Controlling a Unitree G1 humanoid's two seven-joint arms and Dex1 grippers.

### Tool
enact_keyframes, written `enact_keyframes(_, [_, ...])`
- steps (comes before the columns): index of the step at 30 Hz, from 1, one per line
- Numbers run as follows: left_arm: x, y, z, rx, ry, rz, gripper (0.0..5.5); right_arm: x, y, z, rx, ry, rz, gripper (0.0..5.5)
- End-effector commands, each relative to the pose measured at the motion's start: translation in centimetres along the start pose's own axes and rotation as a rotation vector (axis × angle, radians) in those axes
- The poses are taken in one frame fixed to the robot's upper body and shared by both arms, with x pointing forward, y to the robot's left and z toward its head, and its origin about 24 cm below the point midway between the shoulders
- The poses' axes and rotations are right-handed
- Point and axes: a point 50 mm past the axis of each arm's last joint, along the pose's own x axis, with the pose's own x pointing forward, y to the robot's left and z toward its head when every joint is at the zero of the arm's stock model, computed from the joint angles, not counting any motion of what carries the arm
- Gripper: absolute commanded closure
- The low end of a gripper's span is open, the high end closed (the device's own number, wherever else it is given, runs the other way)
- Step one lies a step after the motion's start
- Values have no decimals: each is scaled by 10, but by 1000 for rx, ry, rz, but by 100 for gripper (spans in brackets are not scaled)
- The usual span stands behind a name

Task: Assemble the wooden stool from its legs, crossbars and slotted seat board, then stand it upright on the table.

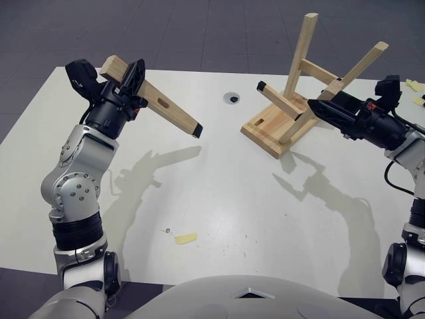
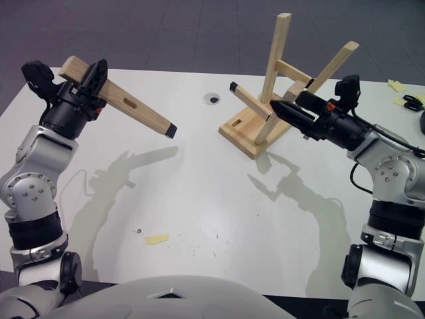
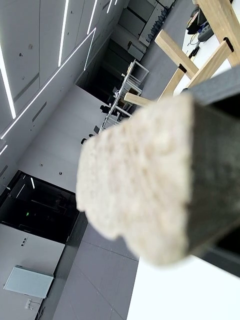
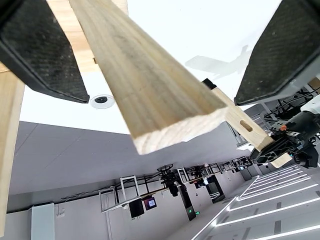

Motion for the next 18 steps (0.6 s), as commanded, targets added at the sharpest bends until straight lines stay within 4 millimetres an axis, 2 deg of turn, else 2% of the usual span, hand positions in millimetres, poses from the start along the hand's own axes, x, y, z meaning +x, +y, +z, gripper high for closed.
enact_keyframes(1, [0, -4, -4, 4, 18, -13, 448, 1, 4, 2, -41, -35, -34, 30])
enact_keyframes(6, [7, -11, -7, -22, 35, -58, 448, 4, 11, -8, -61, -28, -40, 95])
enact_keyframes(11, [21, -9, -7, 6, 101, -119, 448, 11, 18, -13, -86, -11, -8, 179])
enact_keyframes(16, [18, -13, -11, -4, 101, -136, 448, 15, 24, -20, -92, -8, 0, 267])
enact_keyframes(18, [16, -14, -13, -9, 108, -139, 448, 15, 28, -23, -100, 7, 16, 281])
